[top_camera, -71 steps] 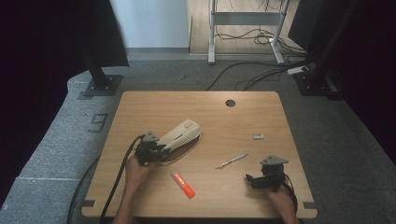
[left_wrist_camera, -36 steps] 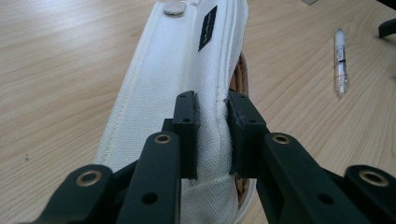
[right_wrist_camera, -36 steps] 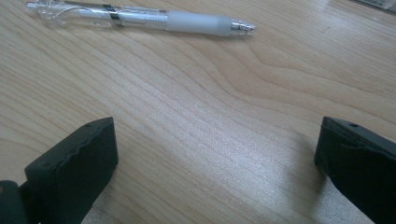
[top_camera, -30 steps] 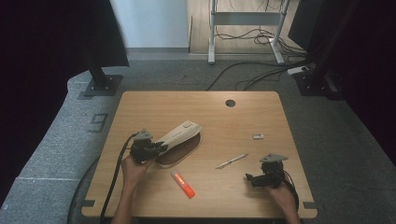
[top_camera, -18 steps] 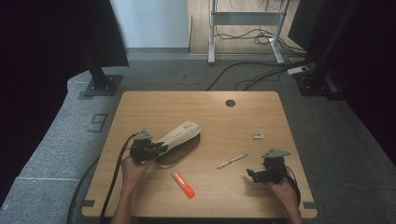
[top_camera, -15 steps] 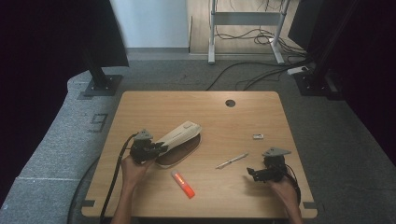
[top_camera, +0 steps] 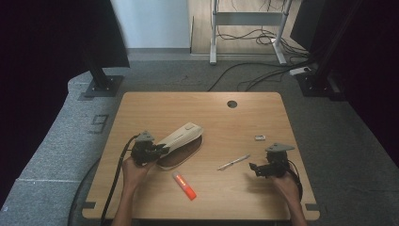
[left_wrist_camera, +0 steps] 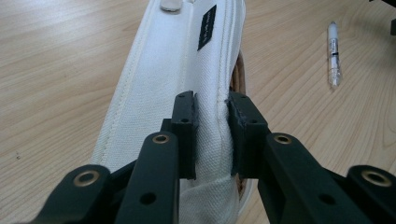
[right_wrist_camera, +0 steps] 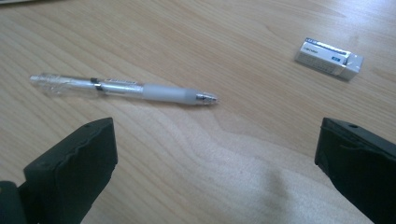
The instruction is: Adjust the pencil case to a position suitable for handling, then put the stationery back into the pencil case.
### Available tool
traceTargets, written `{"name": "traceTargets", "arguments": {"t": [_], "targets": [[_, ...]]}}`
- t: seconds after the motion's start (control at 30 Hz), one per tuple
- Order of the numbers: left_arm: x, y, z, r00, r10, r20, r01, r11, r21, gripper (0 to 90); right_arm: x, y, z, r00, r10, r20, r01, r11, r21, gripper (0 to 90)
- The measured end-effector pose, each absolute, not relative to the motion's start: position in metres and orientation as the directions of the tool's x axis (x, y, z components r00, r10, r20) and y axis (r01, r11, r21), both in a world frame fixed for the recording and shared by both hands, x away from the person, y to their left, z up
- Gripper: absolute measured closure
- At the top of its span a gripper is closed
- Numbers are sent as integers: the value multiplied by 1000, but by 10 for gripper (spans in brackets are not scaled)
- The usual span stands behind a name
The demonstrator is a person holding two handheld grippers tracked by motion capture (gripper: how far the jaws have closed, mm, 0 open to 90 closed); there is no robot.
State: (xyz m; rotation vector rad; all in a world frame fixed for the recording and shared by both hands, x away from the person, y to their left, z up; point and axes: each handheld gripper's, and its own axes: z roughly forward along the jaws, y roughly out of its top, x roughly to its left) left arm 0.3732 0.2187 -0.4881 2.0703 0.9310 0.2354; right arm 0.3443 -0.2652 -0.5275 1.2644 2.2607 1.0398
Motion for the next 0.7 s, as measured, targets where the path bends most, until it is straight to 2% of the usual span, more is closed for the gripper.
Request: {"name": "traceTargets", "arguments": {"t": [0.7], "targets": [[373,218,-488,711,687,-149,532,-387,753,738,373,-269,-523,-499,862,89,636,295,713,1]]}}
